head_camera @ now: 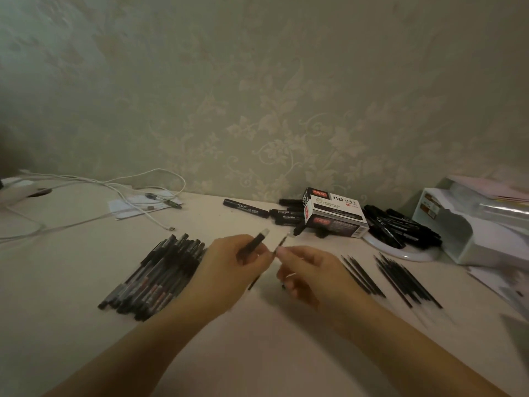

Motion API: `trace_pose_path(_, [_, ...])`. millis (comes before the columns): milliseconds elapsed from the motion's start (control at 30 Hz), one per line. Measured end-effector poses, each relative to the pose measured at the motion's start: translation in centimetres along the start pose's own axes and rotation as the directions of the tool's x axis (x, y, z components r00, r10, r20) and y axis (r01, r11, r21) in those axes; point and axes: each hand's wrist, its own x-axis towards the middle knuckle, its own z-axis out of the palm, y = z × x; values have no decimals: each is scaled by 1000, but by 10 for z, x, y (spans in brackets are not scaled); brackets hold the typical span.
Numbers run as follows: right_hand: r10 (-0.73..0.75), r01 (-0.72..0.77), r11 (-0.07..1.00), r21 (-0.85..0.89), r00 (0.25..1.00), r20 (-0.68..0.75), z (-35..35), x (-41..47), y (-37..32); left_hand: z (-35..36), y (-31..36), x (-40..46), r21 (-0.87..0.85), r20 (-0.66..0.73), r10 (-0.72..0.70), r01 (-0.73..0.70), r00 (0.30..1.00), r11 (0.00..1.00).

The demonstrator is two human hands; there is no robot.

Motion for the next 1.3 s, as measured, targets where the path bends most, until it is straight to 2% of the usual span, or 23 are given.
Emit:
trace_pose_path(100, [-63,63,998,-12,998,17,5,-1,11,10,-7,-4,-62,24,6,-5,1000,998])
trace_pose_path(200, [-112,105,993,-61,983,-143,-4,6,12,9,-16,-6,-5,62,21,-20,998,1000])
trace_pose_path(300, [-156,196,978,76,919,-361,-21,12,2,8,-21,-8,46,101,48,-53,994,998])
trace_pose_path(367, [-172,277,940,200,890,-422,-29,13,-4,9,-21,-9,60,114,80,-87,990,994])
trace_pose_path(467, [-166,291,917,271,899,-405,-30,13,-6,9,-17,-10,25,119,94,-97,988,995])
trace_pose_path(633, [-148,237,949,210,918,-369,-20,13,1,9,-14,-10,17,130,98,-101,987,995])
trace_pose_path(1300, [-177,255,954,155,903,-392,-23,15,2,12,-16,-9,-24,145,40,-37,989,999])
